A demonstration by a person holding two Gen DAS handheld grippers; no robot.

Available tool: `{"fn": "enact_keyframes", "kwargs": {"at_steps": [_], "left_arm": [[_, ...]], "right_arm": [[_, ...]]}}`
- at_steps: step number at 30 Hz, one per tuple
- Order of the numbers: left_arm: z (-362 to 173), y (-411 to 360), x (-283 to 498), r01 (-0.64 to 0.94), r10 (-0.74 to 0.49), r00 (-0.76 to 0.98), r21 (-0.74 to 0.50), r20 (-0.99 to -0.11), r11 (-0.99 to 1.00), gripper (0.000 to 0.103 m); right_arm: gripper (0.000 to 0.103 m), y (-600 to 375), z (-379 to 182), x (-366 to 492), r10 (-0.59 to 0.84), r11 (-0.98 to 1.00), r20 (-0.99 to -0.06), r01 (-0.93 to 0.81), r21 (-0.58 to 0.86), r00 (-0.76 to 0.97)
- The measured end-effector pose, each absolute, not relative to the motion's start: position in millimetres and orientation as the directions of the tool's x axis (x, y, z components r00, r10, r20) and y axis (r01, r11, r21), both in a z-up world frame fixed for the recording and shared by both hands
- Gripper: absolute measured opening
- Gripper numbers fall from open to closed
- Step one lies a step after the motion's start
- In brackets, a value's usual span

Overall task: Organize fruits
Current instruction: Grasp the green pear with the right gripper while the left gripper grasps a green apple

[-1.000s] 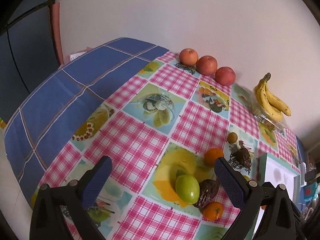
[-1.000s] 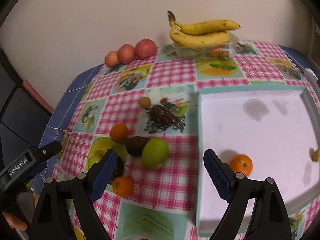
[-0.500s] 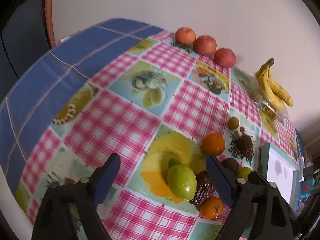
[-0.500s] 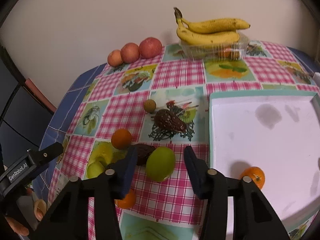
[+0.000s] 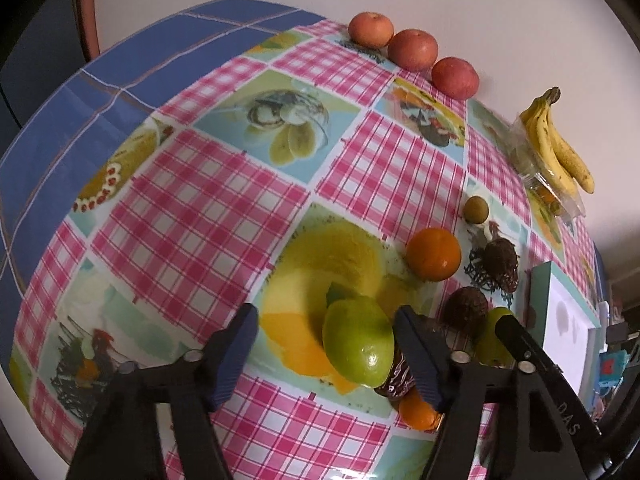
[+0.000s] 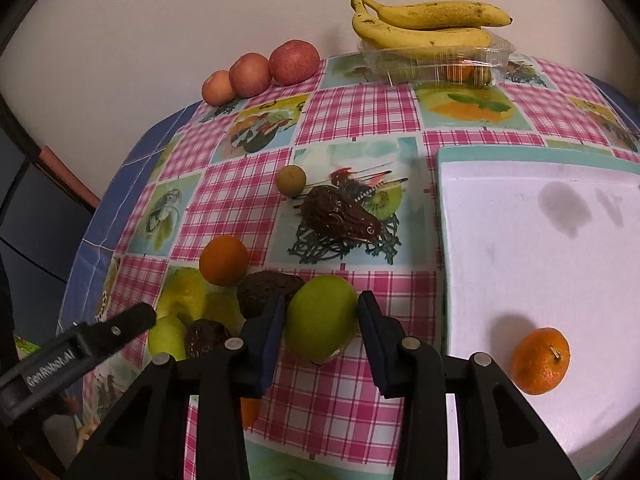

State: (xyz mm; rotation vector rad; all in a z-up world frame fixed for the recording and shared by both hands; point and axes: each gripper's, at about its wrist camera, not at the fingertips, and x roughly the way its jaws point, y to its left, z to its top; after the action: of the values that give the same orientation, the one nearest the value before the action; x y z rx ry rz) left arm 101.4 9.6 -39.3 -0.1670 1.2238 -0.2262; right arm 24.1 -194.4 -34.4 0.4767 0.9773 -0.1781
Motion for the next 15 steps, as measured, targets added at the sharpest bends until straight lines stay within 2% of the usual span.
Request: {"fn": "enact_keyframes", "kwargs": {"at_steps": [3,5,8,12,13,15], "left_arm": [[-39.5,9.7,100.9,0.078,-0.280,0.317,-0.269,-0.906,0.960,0.067],[-38.2,8.0,100.0,0.087,-0.293,0.315,-0.280,-0.903,0.956,0.057],[-36.9,5.0,100.3,0.098,-0.309,0.310,-0.293,-0.899,0.951,0.048],[-38.5,4.5,101.1,0.095,-0.335,0.296,-0.321,-0.895,0.942,0.044],[-39.6,4.8,101.4,0.091,-0.352,0.286,-0.341,-0.891,0.936,0.040],[-39.4,5.0,100.9,0.088,-0.357,0.282,-0.346,-0.891,0.934,0.040]], "right_arm": [[0.039,-195.1,-34.8,24.7,0.073,0.881,-0.827,0.353,0.316,0.557],[0.039,-196.0,-35.4,24.5,0.078,0.879,-0.826,0.353,0.322,0.558],[0.040,-197.0,-35.8,24.1,0.087,0.873,-0.824,0.355,0.334,0.559],[0.042,-198.1,-38.7,23.4,0.118,0.857,-0.822,0.361,0.368,0.557],[0.042,-198.1,-39.5,23.4,0.124,0.854,-0.822,0.361,0.373,0.557],[0.042,-198.0,-39.8,23.5,0.125,0.853,-0.821,0.362,0.376,0.557]]}}
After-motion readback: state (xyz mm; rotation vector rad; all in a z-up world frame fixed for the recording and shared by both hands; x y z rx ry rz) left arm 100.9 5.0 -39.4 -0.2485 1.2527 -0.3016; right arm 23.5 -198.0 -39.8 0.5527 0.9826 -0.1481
